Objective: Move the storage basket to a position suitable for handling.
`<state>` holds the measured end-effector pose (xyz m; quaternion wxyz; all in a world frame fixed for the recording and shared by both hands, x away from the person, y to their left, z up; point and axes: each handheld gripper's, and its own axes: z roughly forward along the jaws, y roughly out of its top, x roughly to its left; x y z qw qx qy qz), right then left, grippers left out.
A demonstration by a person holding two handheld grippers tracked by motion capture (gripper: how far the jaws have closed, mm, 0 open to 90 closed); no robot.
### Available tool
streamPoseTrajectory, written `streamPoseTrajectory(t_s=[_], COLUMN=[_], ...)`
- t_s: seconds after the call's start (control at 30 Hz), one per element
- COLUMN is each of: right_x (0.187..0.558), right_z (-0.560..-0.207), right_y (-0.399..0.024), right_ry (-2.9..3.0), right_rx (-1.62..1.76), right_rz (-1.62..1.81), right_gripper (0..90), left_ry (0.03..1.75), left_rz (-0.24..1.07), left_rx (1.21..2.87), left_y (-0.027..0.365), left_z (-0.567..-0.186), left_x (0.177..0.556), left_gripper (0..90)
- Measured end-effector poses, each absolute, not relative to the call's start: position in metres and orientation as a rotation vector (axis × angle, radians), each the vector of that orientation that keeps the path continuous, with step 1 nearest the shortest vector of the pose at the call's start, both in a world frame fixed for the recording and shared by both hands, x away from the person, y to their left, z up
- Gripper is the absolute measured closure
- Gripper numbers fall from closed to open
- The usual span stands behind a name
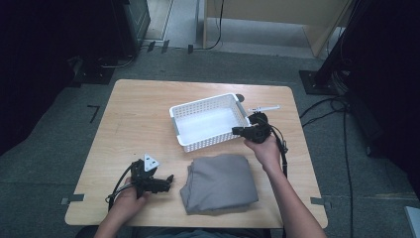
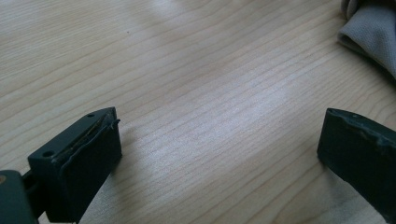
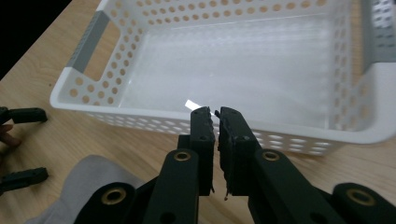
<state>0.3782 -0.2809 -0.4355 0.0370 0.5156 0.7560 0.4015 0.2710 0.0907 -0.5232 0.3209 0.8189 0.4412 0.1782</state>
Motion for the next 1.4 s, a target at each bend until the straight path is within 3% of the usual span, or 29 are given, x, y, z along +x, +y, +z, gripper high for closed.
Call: streamPoseTrajectory(t_s=[0.2,0.97,1.4], right_x=[0.373,0.371,0.394], right_z=[-0.445,-0.456,-0.468], right_y=[-0.259,-0.183,-0.159], right_ry=[2.402,2.600,2.627], right_rx=[1.527,1.320,1.321], right_rz=[1.256,1.276,1.190], right_gripper=[90.0,90.0,90.0], left_ry=[1.159,1.158,1.159], left_rz=[0.468,0.469,0.469], left_rx=[2.151,2.152,2.151], left_y=[0.091,0.091,0.091], left_z=[-0.523,-0.523,-0.523], left_x=[0.271,0.271,0.271], left_gripper=[0.0,0.0,0.0])
